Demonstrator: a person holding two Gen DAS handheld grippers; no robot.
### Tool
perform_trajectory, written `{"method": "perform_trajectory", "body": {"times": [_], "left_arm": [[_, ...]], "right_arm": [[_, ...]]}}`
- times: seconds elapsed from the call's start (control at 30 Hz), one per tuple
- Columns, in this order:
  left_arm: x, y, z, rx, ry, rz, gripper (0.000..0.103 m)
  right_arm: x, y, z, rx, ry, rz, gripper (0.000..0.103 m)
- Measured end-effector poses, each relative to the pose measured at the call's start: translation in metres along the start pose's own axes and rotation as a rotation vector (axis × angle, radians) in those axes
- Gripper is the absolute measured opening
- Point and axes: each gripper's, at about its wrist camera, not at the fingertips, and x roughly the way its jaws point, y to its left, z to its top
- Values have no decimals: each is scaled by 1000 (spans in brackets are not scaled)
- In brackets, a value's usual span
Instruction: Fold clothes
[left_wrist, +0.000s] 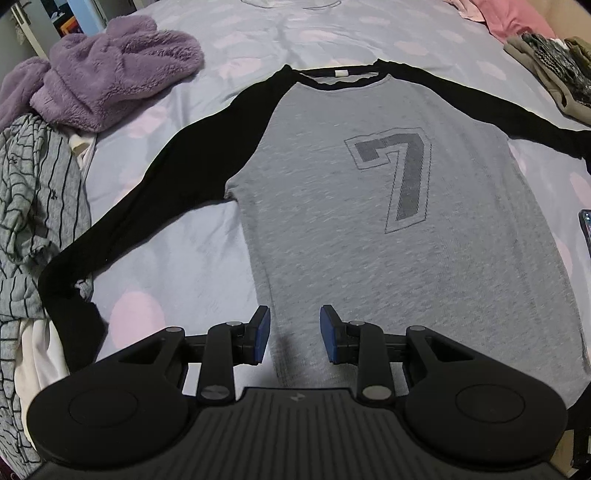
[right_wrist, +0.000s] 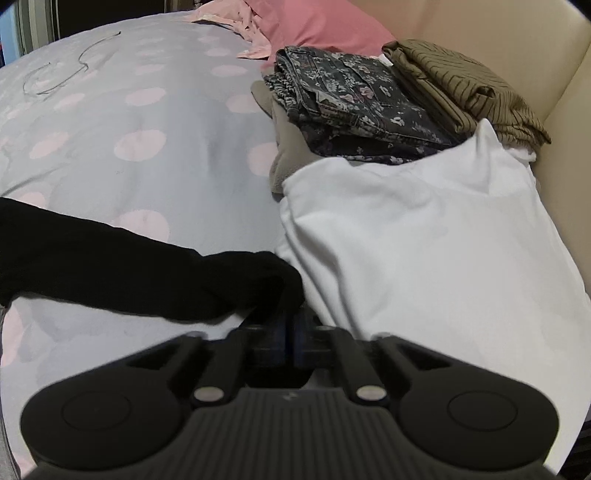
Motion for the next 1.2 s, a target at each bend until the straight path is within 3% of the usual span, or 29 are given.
{"method": "perform_trajectory", "body": {"times": [0.1,0.37,0.6,0.8,0.87,1.0,1.2], "left_arm": [[-3,-2,0,1,-18,-17,27],[-13,2,-1,-31,-61,-44,27],[-24,1,-1,-43,-103,-70,27],[-28,3,-3,-38,-127,-81,27],[-28,3,-6,-37,-127,-87,27],[-25,3,-11,-28,-119,-94,32],[-20,-9,-16,40,-122,-109,40]], "right_arm": [[-18,5,5,1,-35,57,4],[-106,57,25,-48,-108,370,3],[-177,145,28,-209,-114,690,4],[-212,218,10,-333,-69,884,4],[-218,241,2,-373,-67,906,6],[-215,264,-5,-399,-72,893,21],[-200,247,1,-344,-50,841,23]]}}
